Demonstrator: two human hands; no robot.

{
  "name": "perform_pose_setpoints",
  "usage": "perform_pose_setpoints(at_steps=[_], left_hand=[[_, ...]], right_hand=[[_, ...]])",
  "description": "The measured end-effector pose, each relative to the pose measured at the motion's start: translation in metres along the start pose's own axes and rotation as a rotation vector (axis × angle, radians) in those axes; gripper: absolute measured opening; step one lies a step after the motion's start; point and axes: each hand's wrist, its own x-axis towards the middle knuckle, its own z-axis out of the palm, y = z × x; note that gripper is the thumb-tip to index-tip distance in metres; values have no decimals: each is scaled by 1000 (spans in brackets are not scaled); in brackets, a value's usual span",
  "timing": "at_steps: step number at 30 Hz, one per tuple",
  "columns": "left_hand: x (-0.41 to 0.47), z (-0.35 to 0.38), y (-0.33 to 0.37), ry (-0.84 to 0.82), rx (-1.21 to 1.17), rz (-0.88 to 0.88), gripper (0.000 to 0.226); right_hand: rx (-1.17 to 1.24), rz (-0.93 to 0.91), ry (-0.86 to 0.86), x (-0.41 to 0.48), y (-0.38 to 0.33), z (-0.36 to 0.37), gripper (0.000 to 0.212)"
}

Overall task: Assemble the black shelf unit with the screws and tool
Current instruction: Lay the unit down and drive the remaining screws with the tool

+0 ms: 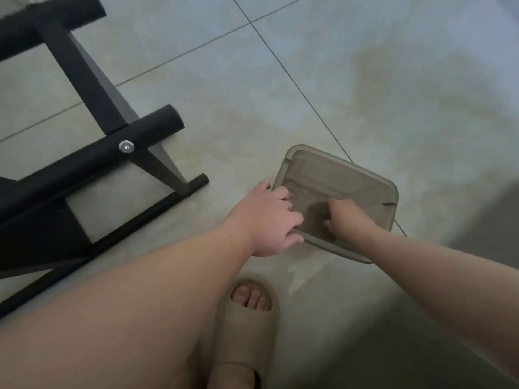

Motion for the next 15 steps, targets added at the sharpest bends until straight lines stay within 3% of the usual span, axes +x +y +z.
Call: perform_pose_setpoints(at_steps=[10,15], left_hand=[[1,3,-3,-14,18,-3,46],[-22,-33,-9,-6,82,-52,33]], right_hand=[[70,-39,50,1,-5,2,17],[278,-59,97,-23,-16,-37,19]])
